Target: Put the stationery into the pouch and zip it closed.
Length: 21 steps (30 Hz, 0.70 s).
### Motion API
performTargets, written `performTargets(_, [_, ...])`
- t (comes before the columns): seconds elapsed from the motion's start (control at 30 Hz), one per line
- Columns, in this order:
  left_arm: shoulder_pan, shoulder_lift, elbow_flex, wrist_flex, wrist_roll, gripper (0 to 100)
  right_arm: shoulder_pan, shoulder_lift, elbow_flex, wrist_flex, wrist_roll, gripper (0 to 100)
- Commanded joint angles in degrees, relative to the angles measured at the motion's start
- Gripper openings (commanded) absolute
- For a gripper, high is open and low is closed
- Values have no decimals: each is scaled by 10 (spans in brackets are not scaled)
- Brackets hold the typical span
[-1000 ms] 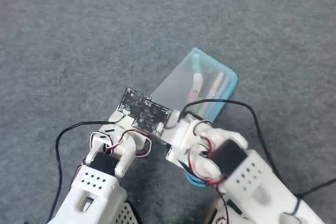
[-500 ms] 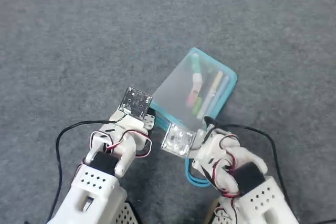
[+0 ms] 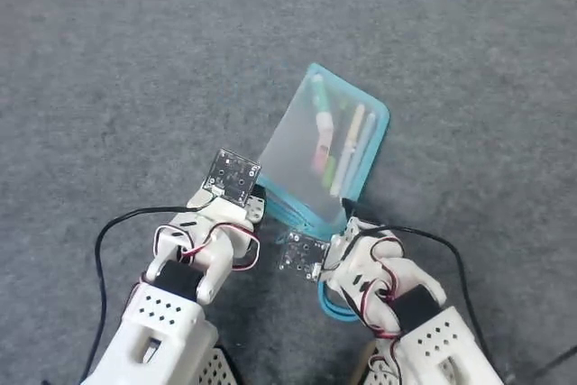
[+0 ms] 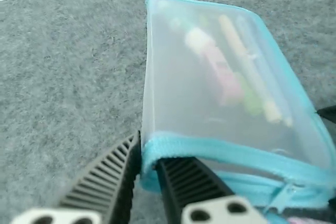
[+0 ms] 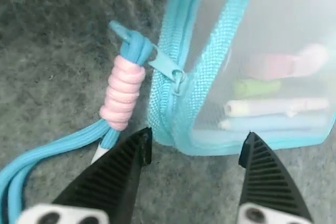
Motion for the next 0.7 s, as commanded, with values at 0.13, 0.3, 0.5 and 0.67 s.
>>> performTargets(0.13, [-3,-12,-55,7,3,9,1,-15,3,-13,18,263])
performTargets(0.3, [-3,-12,-61,16,3,9,6,-15,3,-18,18,263])
performTargets(0.5, [2,-12,-62,30,3,9,44,-9,4,-128,18,263])
performTargets(0.67, [2,-12,-62,31,3,9,70,-8,1,-162,11,263])
